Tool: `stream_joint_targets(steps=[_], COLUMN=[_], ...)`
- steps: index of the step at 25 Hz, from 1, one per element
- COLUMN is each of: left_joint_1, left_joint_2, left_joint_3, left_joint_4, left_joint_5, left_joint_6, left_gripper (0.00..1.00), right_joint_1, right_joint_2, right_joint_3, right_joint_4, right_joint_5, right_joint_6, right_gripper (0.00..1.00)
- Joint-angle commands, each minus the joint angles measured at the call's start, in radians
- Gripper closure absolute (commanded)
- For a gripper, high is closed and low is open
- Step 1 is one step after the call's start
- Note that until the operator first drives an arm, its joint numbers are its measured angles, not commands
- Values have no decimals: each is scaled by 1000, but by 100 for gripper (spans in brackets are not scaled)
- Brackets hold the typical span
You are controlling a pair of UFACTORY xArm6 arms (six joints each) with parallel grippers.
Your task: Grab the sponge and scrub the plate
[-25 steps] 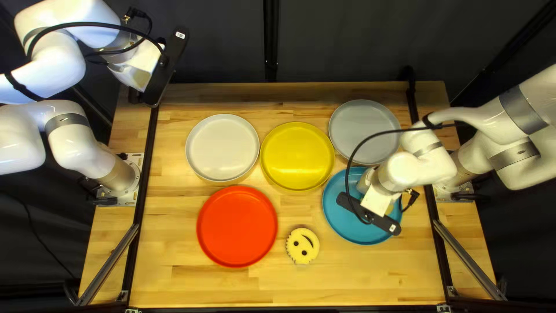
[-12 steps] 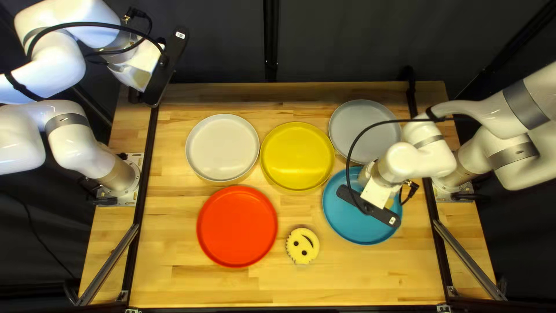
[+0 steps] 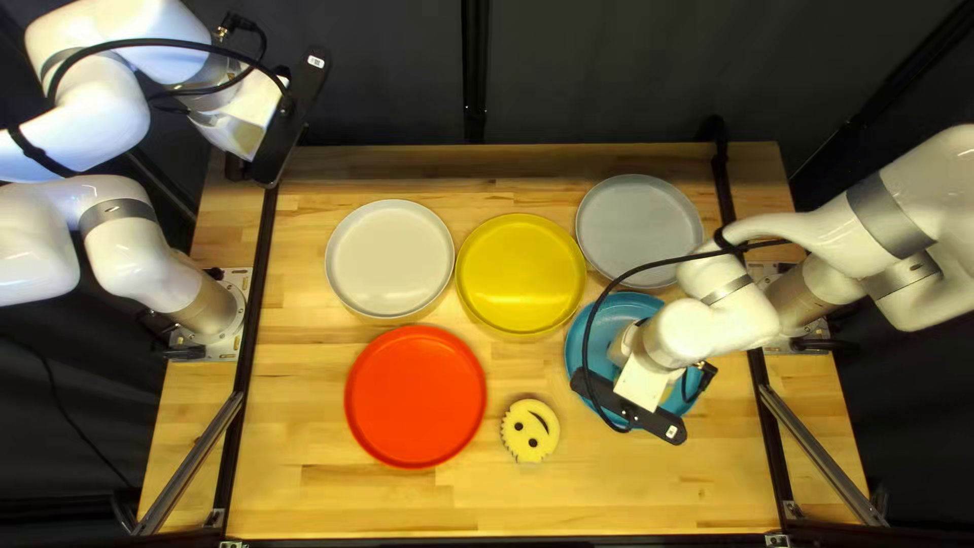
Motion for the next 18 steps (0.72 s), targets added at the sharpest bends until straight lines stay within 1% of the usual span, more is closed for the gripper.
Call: stream_joint_targets(steps=[1, 4, 7, 9, 11, 13, 14, 18], left_joint_1=[0, 0, 0, 0, 0, 0, 0, 0], left_joint_2=[0, 0, 0, 0, 0, 0, 0, 0], left_joint_3=[0, 0, 0, 0, 0, 0, 0, 0], left_joint_4=[0, 0, 0, 0, 0, 0, 0, 0], left_joint_5=[0, 0, 0, 0, 0, 0, 0, 0], left_joint_6=[0, 0, 0, 0, 0, 0, 0, 0], left_gripper=[0, 0, 0, 0, 0, 0, 0, 0], right_joint_1=[-93, -145, -220, -229, -212, -158, -144, -43], right_joint_2=[-53, -83, -104, -102, -97, -85, -81, -17], right_joint_3=[50, 73, 94, 93, 87, 72, 68, 22], right_joint_4=[24, 35, 54, 65, 67, 63, 63, 55], right_joint_5=[4, 14, 18, 18, 18, 18, 16, -11], right_joint_6=[-93, -140, -207, -216, -199, -145, -132, -41], right_gripper=[100, 100, 100, 100, 100, 100, 100, 100])
